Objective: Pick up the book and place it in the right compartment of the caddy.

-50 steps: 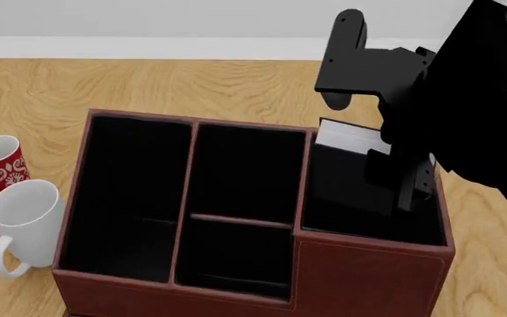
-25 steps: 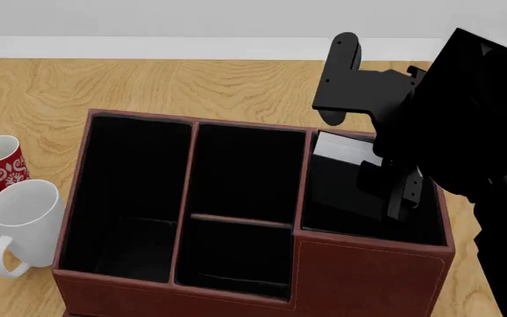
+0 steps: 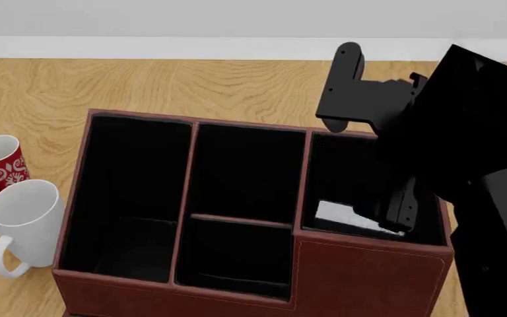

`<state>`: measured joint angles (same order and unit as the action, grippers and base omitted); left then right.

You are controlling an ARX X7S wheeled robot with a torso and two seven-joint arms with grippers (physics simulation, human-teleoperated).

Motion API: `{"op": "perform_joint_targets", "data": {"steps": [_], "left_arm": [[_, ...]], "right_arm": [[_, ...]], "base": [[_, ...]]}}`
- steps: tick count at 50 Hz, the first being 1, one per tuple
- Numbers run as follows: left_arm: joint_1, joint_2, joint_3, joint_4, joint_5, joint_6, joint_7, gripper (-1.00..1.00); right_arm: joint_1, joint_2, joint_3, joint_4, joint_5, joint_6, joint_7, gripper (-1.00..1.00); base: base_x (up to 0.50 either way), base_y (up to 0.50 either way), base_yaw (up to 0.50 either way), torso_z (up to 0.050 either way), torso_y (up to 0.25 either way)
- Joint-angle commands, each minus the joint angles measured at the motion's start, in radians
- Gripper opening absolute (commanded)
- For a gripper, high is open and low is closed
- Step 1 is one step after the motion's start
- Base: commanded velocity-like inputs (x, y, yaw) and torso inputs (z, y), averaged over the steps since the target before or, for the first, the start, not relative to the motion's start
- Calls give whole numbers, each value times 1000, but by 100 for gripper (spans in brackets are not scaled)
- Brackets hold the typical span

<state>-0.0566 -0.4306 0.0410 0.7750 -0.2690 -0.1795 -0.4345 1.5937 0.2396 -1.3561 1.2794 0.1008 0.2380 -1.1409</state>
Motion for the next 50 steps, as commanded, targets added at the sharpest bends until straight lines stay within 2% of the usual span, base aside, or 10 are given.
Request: {"op": "perform_joint_targets", "data": {"steps": [1, 23, 38, 47, 48, 50], "left_arm": [[0, 0, 0, 0, 0, 0, 0, 100], [0, 0, 0, 0, 0, 0, 0, 100], [0, 0, 0, 0, 0, 0, 0, 100], [0, 0, 0, 0, 0, 0, 0, 100], [0, 0, 0, 0, 0, 0, 0, 100], [0, 0, 0, 0, 0, 0, 0, 100]], "right_arm": [[3, -10, 18, 27, -26, -27, 13, 100], [58, -1, 34, -10, -40, -11, -17, 100], [107, 177, 67, -443, -11, 238, -15, 100], [109, 249, 99, -612, 14, 326, 5, 100], [98, 290, 103, -704, 24, 372, 7, 100], [88, 306, 110, -739, 28, 387, 21, 100]], "base": [[0, 0, 0, 0, 0], [0, 0, 0, 0, 0], [0, 0, 0, 0, 0], [0, 0, 0, 0, 0], [0, 0, 0, 0, 0], [0, 0, 0, 0, 0]]}}
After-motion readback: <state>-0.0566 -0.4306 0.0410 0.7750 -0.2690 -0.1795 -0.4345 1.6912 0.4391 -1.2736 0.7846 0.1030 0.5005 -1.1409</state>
